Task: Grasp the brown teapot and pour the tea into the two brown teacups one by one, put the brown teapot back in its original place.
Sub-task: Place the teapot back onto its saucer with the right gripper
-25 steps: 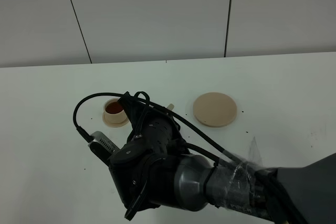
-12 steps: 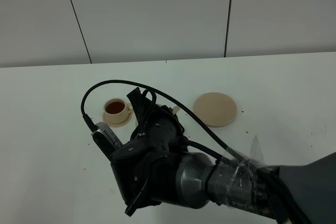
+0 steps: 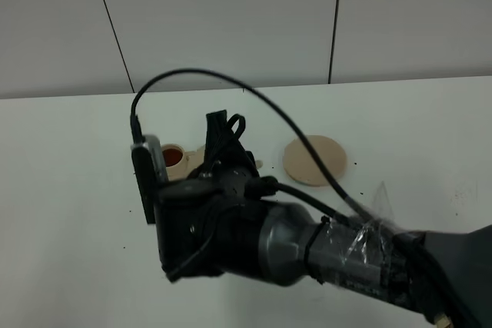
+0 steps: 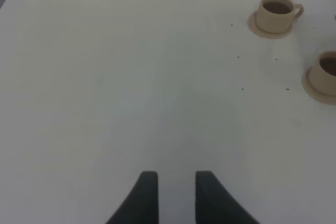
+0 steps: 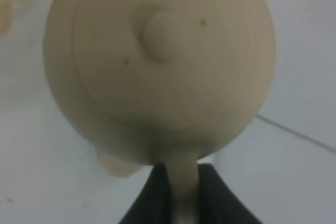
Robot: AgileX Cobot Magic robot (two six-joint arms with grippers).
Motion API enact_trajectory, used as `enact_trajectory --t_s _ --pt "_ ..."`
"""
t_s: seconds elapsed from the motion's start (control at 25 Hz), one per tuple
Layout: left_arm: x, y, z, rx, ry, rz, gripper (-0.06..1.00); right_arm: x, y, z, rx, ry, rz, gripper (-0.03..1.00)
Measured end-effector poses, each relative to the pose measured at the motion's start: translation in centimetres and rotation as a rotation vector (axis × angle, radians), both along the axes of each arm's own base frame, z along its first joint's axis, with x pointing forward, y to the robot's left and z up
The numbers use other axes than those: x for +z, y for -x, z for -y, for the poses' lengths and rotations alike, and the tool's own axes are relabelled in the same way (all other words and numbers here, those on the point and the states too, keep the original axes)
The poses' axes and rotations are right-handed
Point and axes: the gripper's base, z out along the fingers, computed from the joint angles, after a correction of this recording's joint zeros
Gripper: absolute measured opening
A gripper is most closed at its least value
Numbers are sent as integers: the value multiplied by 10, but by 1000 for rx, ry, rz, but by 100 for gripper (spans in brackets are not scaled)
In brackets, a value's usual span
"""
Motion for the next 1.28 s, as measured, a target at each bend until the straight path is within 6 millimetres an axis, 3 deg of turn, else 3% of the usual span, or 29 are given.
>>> enact_trajectory --t_s 0.2,0.36,0.6,0.88,1.28 --pt "0 0 0 0 0 0 24 19 -21 8 -162 -192 -101 9" --pt "0 0 0 0 0 0 24 30 -45 26 -297 -326 -207 9" --pt "0 0 0 -1 -1 0 24 32 -73 55 -448 -452 -335 9" --pt "0 0 0 -1 -1 0 24 27 -75 60 -517 -566 -520 9" --pt "0 0 0 -1 -1 0 24 21 -73 53 -344 -551 -564 9"
